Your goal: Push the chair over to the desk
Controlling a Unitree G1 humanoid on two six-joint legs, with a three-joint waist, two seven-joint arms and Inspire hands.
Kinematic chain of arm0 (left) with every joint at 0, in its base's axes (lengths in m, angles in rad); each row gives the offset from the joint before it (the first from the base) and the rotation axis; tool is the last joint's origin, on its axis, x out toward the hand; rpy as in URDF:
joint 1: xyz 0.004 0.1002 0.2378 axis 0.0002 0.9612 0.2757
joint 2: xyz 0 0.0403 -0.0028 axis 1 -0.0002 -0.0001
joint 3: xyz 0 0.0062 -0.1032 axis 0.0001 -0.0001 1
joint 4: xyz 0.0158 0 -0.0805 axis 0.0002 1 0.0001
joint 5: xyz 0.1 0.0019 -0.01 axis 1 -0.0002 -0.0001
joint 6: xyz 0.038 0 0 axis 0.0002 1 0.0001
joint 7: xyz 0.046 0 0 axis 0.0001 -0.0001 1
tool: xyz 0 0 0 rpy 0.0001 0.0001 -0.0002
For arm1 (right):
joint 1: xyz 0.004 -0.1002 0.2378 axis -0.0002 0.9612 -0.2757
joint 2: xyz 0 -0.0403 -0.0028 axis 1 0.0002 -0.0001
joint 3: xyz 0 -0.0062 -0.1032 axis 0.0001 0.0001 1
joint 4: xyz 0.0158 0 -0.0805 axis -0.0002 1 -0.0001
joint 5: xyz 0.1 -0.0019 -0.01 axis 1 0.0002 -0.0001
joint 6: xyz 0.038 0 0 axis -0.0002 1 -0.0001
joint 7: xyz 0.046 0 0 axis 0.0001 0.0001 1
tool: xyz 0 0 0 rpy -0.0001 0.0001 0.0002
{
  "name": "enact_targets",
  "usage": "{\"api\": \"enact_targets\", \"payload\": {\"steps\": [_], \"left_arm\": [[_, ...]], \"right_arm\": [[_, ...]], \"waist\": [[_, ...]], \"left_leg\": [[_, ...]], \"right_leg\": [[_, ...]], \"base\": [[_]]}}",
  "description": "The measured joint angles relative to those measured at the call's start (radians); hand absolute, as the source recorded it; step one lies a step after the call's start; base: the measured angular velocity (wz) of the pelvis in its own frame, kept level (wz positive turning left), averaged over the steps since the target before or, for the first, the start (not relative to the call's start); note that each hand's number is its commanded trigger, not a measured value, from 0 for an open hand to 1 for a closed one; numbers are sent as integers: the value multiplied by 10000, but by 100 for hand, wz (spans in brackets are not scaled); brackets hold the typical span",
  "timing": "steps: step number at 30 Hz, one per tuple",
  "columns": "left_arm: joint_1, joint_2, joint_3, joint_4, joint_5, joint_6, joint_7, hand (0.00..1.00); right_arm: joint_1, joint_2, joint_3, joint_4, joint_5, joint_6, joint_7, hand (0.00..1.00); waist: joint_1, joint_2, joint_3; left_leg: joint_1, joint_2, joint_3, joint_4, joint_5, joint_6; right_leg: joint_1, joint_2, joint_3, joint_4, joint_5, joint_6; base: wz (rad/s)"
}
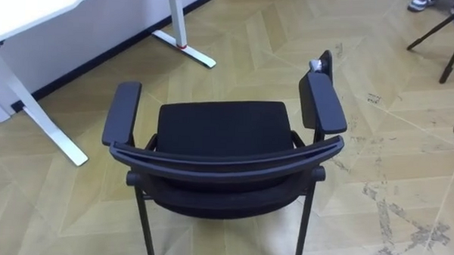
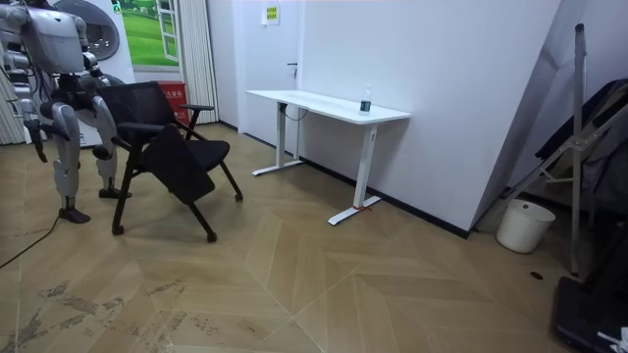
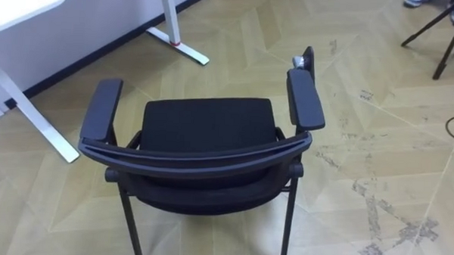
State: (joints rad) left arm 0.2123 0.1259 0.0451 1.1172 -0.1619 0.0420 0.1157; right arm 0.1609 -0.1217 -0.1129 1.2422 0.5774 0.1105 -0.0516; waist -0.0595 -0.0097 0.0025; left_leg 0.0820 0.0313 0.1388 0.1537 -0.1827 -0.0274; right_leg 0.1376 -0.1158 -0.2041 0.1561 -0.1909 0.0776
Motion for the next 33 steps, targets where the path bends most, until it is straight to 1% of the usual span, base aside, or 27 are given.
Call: {"api": "enact_targets", "payload": {"steps": [3, 7, 9, 12, 13, 15, 16, 17, 18, 20, 21, 22, 23, 24, 25, 26, 27, 29, 30, 31, 32, 33], "left_arm": [[0, -12, 125, -4, -11, 44, -13, 0], [45, -5, 412, 23, 48, 108, 160, 0], [89, -4, 676, 2, 49, 151, 384, 0], [113, 7, 1132, -28, 73, 228, 812, 0], [113, 10, 1358, -102, 218, 308, 957, 0], [85, 48, 1769, -370, 499, 438, 1212, 0], [-3, 142, 1941, -489, 564, 444, 1385, 0], [-119, 290, 1968, -567, 649, 458, 1554, 0], [-157, 346, 1988, -661, 809, 462, 1618, 0], [-376, 563, 2088, -1164, 1179, 473, 1851, 0], [-441, 610, 2094, -1305, 1271, 490, 1884, 0], [-533, 685, 2089, -1717, 1531, 546, 1929, 0], [-702, 740, 2071, -2017, 1998, 553, 2034, 0], [-815, 773, 2066, -2089, 2254, 553, 2070, 0], [-1007, 827, 2070, -2311, 2810, 582, 2079, 0], [-1171, 862, 2074, -2638, 3432, 614, 2082, 0], [-1244, 893, 2073, -2821, 3760, 621, 2082, 0], [-1394, 1087, 2069, -3661, 4740, 650, 2086, 0], [-1418, 1120, 2069, -3886, 4960, 655, 2087, 0], [-1493, 1139, 2067, -4397, 5526, 731, 2085, 0], [-1565, 1158, 2045, -4921, 6182, 771, 2085, 0], [-1602, 1178, 2006, -5155, 6496, 783, 2086, 0]], "right_arm": [[-17, -1, -4, 4, -32, 18, -14, 0], [-8, -5, -310, 6, 34, 29, -134, 0], [-24, -30, -399, -17, 56, 15, -287, 0], [0, -43, -438, -20, 25, 15, -441, 0], [16, -65, -612, -20, -35, 29, -457, 0], [-11, -132, -809, -22, -171, 47, -494, 0], [-38, -182, -920, -20, -282, 78, -519, 0], [-81, -247, -1054, -23, -385, 130, -556, 0], [-94, -288, -1103, -24, -402, 132, -563, 0], [-147, -402, -1272, -25, -549, 129, -598, 0], [-162, -431, -1276, -25, -564, 126, -600, 0], [-188, -473, -1276, -25, -564, 125, -601, 0], [-201, -497, -1273, -23, -559, 125, -607, 0], [-206, -503, -1274, -21, -590, 125, -607, 0], [-226, -512, -1281, -25, -751, 121, -594, 0], [-261, -528, -1322, -25, -956, 121, -579, 0], [-280, -527, -1440, -24, -988, 122, -565, 0], [-376, -578, -1496, -32, -1026, 121, -539, 0], [-400, -605, -1496, -32, -1028, 121, -535, 0], [-405, -664, -1495, -22, -1034, 118, -493, 0], [-411, -695, -1487, -26, -1135, 116, -410, 0], [-426, -698, -1487, -35, -1183, 113, -376, 0]], "waist": [[13, -18, 15], [30, 56, 46], [75, 85, 18], [72, 117, 11], [71, 162, -12], [68, 219, -8], [74, 225, 6], [68, 322, -26], [64, 321, -20], [44, 414, -6], [35, 428, 1], [-6, 500, 5], [-22, 512, 20], [-15, 531, 21], [-27, 623, 6], [-58, 673, 11], [-66, 722, 29], [-138, 784, 11], [-175, 827, 7], [-243, 871, 1], [-242, 861, 9], [-253, 884, 1]], "left_leg": [[131, 0, -2, 12, -4, -7], [288, 16, 14, -19, -39, -17], [348, 58, 99, -6, -72, -33], [344, 99, 112, 10, -75, -40], [349, 104, 112, 24, -82, -51], [335, 107, 108, 66, -85, -55], [332, 108, 102, 71, -85, -55], [342, 110, 104, 73, -85, -55], [342, 110, 107, 73, -85, -55], [333, 110, 110, 91, -85, -54], [324, 110, 101, 101, -84, -54], [321, 110, 71, 126, -85, -54], [313, 110, 47, 129, -84, -54], [313, 110, 41, 132, -84, -54], [307, 112, 40, 139, -84, -54], [312, 116, 41, 143, -84, -54], [310, 115, 42, 142, -85, -54], [250, 117, 62, 145, -84, -53], [246, 117, 64, 148, -83, -52], [256, 116, 72, 160, -83, -52], [264, 116, 97, 149, -83, -52], [263, 117, 105, 147, -83, -52]], "right_leg": [[43, 1, -12, -31, 0, 0], [203, 18, 19, -40, -1, 1], [234, 47, 94, -27, 0, 1], [223, 85, 132, -24, 1, -3], [225, 91, 146, -24, 3, -5], [224, 90, 130, -5, 4, -6], [225, 89, 129, 3, 4, -6], [228, 89, 134, 26, 4, -6], [225, 88, 137, 35, 4, -6], [230, 88, 138, 31, 5, -8], [240, 88, 120, 32, 7, -12], [249, 90, 104, 40, 7, -12], [248, 90, 88, 46, 7, -12], [246, 92, 85, 52, 7, -12], [219, 93, 88, 90, 6, -11], [192, 92, 101, 136, 6, -11], [191, 91, 102, 133, 6, -11], [185, 93, 124, 140, 6, -11], [186, 93, 127, 136, 6, -11], [187, 91, 164, 135, 7, -12], [182, 92, 179, 132, 7, -11], [178, 92, 182, 131, 6, -11]], "base": [[0], [-2], [-11], [-2], [0], [0], [0], [0], [0], [0], [3], [5], [5], [0], [0], [0], [0], [0], [0], [0], [-4], [0]]}}
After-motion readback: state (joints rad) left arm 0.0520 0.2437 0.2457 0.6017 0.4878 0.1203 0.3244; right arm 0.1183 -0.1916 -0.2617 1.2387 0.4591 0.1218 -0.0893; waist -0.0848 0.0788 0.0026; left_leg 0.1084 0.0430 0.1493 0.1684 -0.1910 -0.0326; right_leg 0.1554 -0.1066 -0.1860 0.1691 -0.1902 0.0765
